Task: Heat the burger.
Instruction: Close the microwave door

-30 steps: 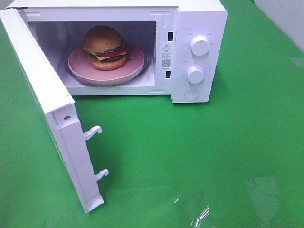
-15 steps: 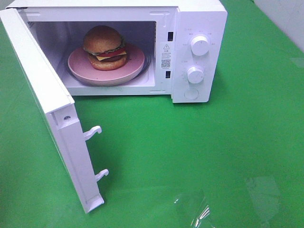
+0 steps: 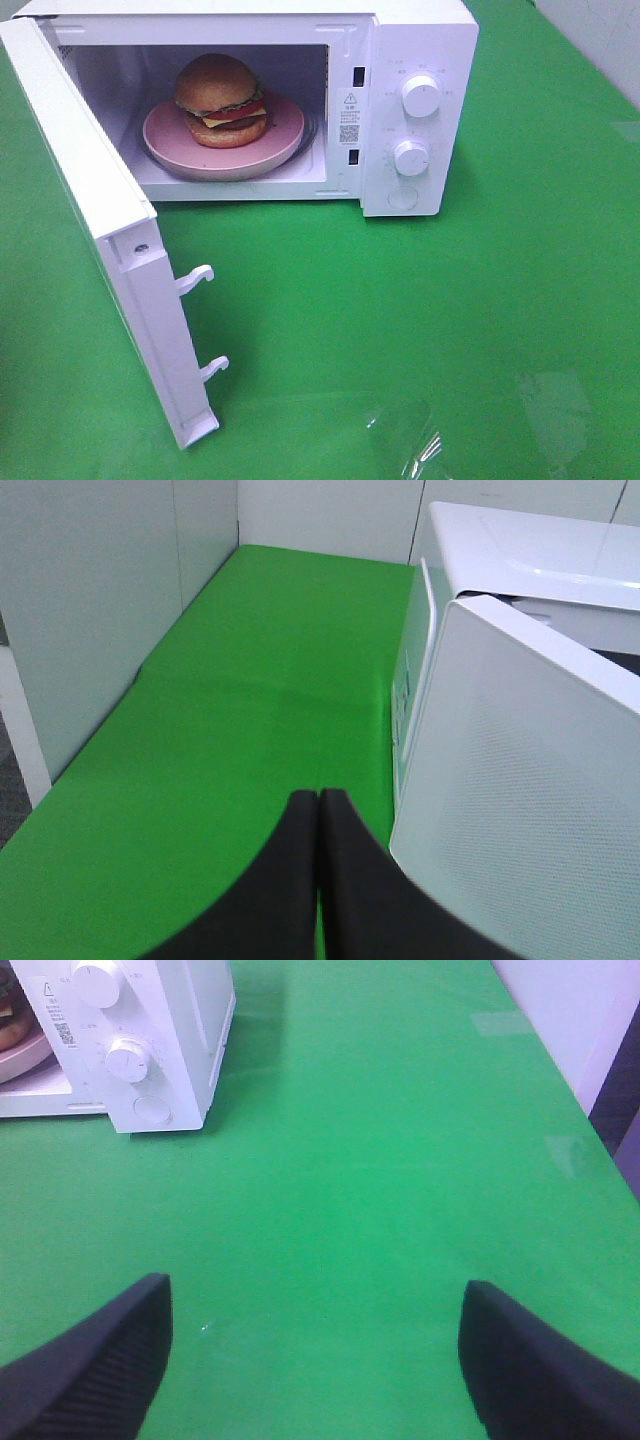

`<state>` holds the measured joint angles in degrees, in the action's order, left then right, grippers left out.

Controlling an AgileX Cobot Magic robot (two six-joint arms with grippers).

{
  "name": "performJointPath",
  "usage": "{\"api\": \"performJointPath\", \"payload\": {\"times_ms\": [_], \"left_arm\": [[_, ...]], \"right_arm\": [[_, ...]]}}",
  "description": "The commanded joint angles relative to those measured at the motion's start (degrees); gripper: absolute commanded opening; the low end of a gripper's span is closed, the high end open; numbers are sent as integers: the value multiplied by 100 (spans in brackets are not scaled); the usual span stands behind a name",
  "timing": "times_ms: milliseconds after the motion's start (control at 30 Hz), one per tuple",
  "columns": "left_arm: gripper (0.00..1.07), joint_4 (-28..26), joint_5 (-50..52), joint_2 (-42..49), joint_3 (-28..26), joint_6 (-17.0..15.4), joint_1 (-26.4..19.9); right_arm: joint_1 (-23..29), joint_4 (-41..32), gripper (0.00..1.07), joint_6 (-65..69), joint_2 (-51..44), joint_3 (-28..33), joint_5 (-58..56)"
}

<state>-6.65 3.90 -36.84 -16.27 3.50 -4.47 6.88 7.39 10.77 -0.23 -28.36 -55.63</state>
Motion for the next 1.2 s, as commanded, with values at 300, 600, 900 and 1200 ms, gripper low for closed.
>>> {"api": "performJointPath", "payload": {"times_ms": [300,600,900,1200], "left_arm": [[0,716,2000,-974,487,-659,-11],[0,2521,3277,-2149,481,-1954,-11],[0,3077,4257,-3254,458,-2406,-11],[0,2939,4813,-4091,367,-2223,413]], "right_arm": [[-34,17,76,23,-143,11,40],[-34,17,76,23,-143,11,40],[-34,17,76,23,-143,11,40],[-34,17,76,23,-143,11,40]]}}
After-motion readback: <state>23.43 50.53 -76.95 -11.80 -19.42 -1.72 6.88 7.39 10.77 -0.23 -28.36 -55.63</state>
